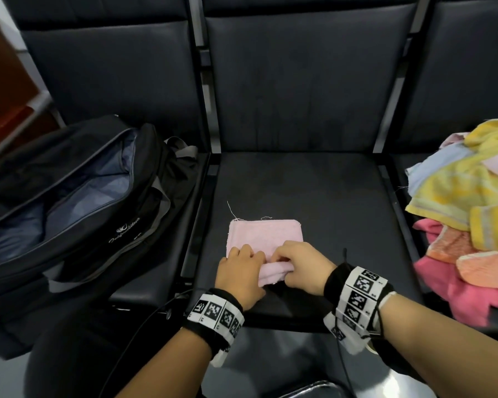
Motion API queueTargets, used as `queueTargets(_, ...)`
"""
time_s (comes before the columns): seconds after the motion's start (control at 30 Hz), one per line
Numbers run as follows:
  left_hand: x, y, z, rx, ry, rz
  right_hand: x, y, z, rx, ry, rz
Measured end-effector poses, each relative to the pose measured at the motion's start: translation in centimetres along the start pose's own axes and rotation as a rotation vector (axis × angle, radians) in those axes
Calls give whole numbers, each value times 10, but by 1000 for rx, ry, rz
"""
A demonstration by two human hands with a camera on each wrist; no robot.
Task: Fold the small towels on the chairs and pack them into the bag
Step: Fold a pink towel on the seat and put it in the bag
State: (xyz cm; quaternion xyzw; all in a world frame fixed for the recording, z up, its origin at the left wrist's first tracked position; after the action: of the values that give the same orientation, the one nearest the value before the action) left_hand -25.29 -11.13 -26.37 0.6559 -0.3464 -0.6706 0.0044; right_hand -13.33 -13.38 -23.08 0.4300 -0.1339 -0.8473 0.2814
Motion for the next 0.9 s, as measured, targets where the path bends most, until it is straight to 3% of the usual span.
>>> queueTargets(0.13, -12, -1, 5, 0, 103, -102, -7, 3, 5, -17, -25, -64)
queueTargets(0.3, -18, -1, 13, 42, 274, -106, 10, -1, 7, 6, 325, -52)
queueTargets(0.37, -22, -1, 15, 75, 302, -126, 4, -1, 3, 18, 354, -87)
queueTargets(0.5, -27, -3, 27, 79, 334, -98, -15, 3, -16, 74, 107, -113)
queueTargets(0.6, -33, -2, 45, 94, 641, -51, -30, 8, -34, 93, -133, -186)
queueTargets(0.7, -38, -8, 59, 73, 890, -100, -44, 7, -50, 78, -288, -300)
queueTargets(0.9, -27, -33, 77, -83, 1000, -206, -49, -18, -90, 268, -347, -367)
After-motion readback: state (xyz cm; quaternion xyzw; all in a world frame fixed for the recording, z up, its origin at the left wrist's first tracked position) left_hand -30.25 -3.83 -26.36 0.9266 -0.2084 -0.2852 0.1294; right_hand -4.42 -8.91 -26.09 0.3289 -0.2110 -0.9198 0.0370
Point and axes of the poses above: each hand's wrist, its own y-axis away from the middle knuckle, its own x-axis out of the palm, z = x × y, the point moved 8 cm from there along -y, towards the middle knuckle, and after that the axes turned 12 degrees about z, right-handed, at the moved point
